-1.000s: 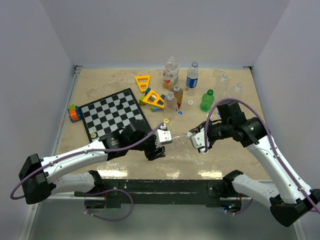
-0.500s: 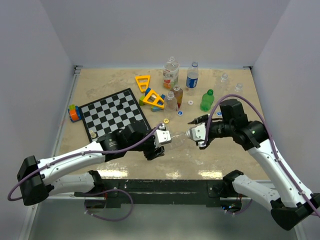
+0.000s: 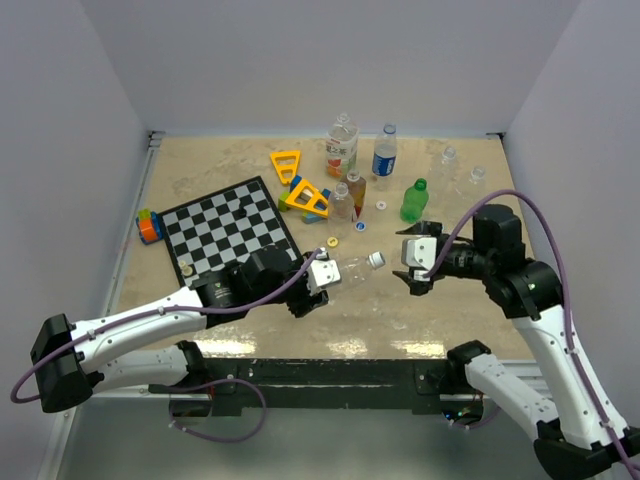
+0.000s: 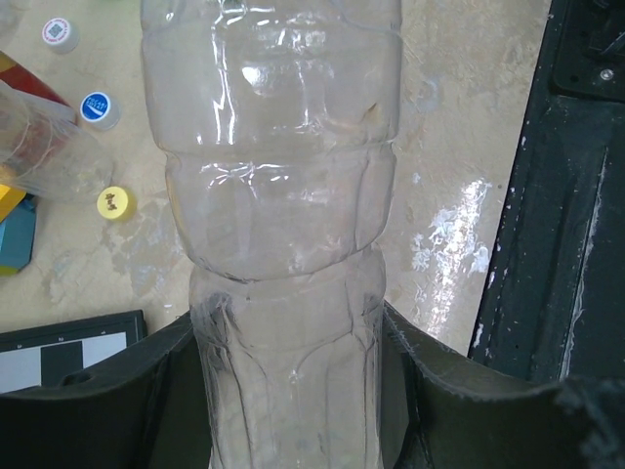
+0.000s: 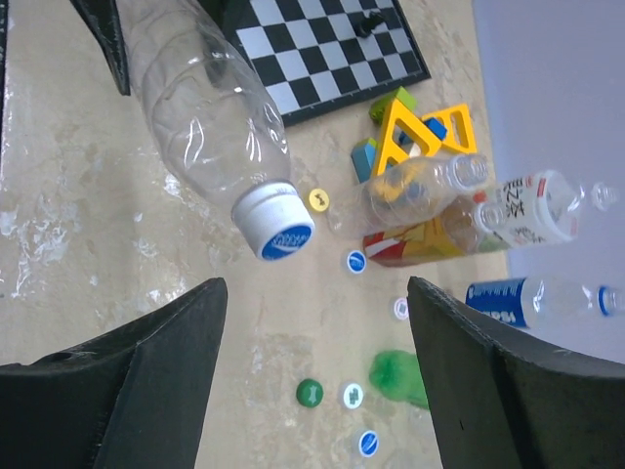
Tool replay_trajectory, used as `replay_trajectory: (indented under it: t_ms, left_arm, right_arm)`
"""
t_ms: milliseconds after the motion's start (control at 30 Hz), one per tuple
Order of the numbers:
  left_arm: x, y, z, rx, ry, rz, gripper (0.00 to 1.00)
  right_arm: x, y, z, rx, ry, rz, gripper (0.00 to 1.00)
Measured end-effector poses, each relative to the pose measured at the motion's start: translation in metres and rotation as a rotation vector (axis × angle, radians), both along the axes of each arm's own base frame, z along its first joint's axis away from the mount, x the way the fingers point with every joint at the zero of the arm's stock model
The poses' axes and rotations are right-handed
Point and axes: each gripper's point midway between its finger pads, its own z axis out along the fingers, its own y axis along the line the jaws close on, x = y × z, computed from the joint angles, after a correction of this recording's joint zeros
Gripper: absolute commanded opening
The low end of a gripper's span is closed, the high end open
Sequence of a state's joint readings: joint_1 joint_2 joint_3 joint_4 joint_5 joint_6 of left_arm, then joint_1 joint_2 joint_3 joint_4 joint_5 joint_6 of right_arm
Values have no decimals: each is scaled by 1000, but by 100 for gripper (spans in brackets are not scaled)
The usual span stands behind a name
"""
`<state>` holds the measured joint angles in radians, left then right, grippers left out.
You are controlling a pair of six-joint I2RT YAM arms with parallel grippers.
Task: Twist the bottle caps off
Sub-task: Unscrew the bottle cap from the plastic bottle.
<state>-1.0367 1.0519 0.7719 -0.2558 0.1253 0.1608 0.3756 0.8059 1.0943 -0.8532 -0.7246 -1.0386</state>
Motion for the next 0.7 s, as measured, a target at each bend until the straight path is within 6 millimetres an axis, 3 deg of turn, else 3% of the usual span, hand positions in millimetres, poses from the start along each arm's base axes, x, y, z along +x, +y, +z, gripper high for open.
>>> replay_trajectory:
  t_ms: [200,500,700]
  left_arm:
    - [4,2,0,15,-29,12,0]
    - [24,11,7,25,-115,101,0]
    - [34,23,19,-7,-178,181,0]
  right_arm:
    - [6,-9,1,54,71,-93,78]
    - [30,13,-11,115,359,-123,78]
    - [34,29,-1,197,496,-94,80]
